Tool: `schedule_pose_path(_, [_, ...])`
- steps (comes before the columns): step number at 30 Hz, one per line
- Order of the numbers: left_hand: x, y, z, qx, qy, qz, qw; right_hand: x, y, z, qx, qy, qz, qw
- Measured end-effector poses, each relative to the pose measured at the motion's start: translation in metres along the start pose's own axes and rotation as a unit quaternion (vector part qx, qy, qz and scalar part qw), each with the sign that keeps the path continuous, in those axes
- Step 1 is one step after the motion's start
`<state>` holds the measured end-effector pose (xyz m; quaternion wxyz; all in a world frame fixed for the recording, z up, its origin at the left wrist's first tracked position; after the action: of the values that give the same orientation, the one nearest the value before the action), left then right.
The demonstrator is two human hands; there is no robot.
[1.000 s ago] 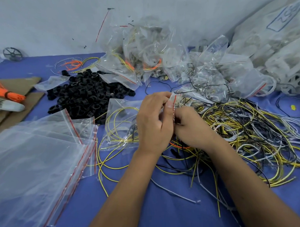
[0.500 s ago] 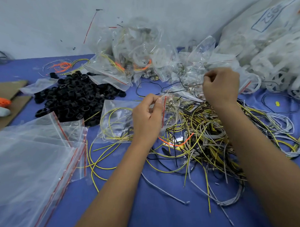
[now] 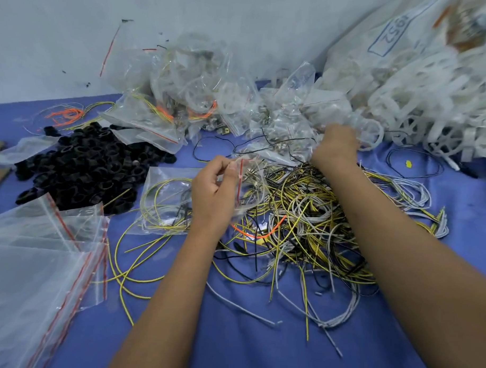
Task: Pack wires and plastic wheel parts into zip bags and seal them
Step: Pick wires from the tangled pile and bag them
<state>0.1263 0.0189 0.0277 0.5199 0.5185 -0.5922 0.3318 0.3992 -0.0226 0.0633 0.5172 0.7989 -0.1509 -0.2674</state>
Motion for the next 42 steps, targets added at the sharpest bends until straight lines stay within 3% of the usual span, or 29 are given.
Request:
schedule_pose_path(5, [-0.003,0.003,-0.001,0.010,0.013,0.051,0.999,0.019,0.029,0.011,0.116,-0.052,-0.133,0.983])
schedule_pose_path(10, [-0.004,0.012,0.000,0.044,0.015,0.082,0.996,0.002,0.056,0.031,0.228,-0.027,-0.291,0.929])
schedule_pose_path(13, [-0.002,0.019,0.003,0.072,0.006,0.083,0.994,-0.015,0.052,0.049,0.248,-0.004,-0.429,0.869])
schedule_pose_path(18, [0.003,0.026,0.011,0.113,-0.005,0.049,0.992,-0.039,0.054,0.079,0.255,0.070,-0.494,0.828])
schedule_pose_path(21, [0.003,0.026,0.012,0.116,-0.009,0.033,0.993,-0.061,0.052,0.091,0.219,0.127,-0.529,0.810])
schedule_pose_path(23, [0.004,0.028,0.012,0.125,-0.012,0.027,0.992,-0.080,0.043,0.097,0.175,0.155,-0.517,0.824])
schedule_pose_path(26, [0.010,0.031,0.017,0.148,-0.030,0.037,0.988,-0.096,0.017,0.103,0.110,0.143,-0.453,0.873])
schedule_pose_path(31, [0.026,0.028,0.022,0.144,-0.098,-0.024,0.984,-0.096,-0.008,0.106,0.033,0.066,-0.448,0.891])
schedule_pose_path(32, [0.031,0.025,0.024,0.141,-0.122,-0.057,0.981,-0.098,-0.016,0.108,-0.019,0.044,-0.507,0.861])
schedule_pose_path(33, [0.035,0.022,0.026,0.139,-0.147,-0.081,0.976,-0.104,-0.024,0.111,-0.085,0.025,-0.587,0.804])
schedule_pose_path(36, [0.045,0.014,0.033,0.126,-0.204,-0.095,0.966,-0.128,-0.025,0.125,-0.275,0.025,-0.775,0.569])
schedule_pose_path(37, [0.046,0.012,0.033,0.121,-0.213,-0.095,0.965,-0.130,-0.018,0.126,-0.297,0.044,-0.799,0.521])
schedule_pose_path(38, [0.048,0.011,0.034,0.118,-0.220,-0.095,0.964,-0.130,-0.013,0.125,-0.302,0.067,-0.809,0.499])
schedule_pose_path(39, [0.049,0.011,0.035,0.115,-0.226,-0.092,0.963,-0.130,-0.011,0.124,-0.290,0.084,-0.806,0.509])
schedule_pose_path(42, [0.056,0.010,0.039,0.114,-0.248,-0.085,0.958,-0.131,-0.020,0.125,-0.253,0.080,-0.766,0.586])
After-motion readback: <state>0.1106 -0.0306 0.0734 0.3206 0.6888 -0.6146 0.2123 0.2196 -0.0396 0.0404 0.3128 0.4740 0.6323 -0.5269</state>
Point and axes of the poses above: each hand's wrist, its own z-axis away from the middle knuckle, its own y-axis out of the back of the hand, x = y × z, the point moved 8 cm from there along -z, towards the middle knuckle, and after that the axes turned 10 degrees about y, right-handed, at the moved point
